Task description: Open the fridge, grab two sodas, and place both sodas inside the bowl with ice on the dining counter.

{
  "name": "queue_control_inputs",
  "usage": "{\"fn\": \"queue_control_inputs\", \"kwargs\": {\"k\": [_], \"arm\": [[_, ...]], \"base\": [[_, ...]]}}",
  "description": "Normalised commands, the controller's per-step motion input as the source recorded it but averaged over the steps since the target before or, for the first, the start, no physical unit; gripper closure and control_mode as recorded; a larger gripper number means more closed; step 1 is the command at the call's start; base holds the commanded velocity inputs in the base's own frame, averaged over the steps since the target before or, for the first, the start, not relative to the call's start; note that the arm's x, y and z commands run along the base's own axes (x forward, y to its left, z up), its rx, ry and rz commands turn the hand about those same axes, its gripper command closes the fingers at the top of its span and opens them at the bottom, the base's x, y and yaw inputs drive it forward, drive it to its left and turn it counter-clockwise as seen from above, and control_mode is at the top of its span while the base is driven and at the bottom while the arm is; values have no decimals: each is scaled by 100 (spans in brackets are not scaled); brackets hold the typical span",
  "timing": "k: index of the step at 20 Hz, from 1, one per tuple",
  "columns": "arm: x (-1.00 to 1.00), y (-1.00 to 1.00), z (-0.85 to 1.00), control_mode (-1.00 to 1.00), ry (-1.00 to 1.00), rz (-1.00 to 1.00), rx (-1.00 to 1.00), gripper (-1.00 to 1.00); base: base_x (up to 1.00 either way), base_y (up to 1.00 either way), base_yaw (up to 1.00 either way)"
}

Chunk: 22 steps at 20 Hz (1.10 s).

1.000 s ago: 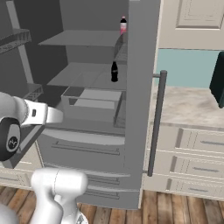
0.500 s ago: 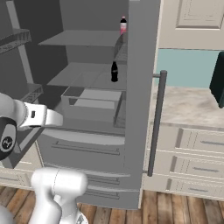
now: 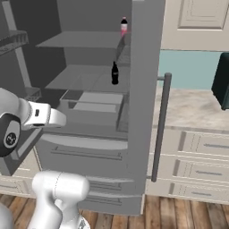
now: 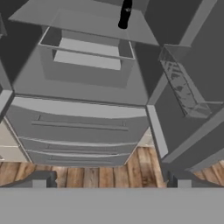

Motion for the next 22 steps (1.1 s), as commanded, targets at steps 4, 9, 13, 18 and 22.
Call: {"fn": "queue_control_inputs", "kwargs": {"k": [4, 9, 13, 18, 22], "arm": [[0, 0, 0, 100, 0, 0, 0, -100], [0, 0, 0, 100, 0, 0, 0, -100], [0, 0, 0, 100, 0, 0, 0, -100], [0, 0, 0, 100, 0, 0, 0, -100], [0, 0, 0, 100, 0, 0, 0, -100]], "base": [[33, 46, -18], [42, 9, -8], [37, -28, 0], [43, -27, 0], [59, -7, 0]]}}
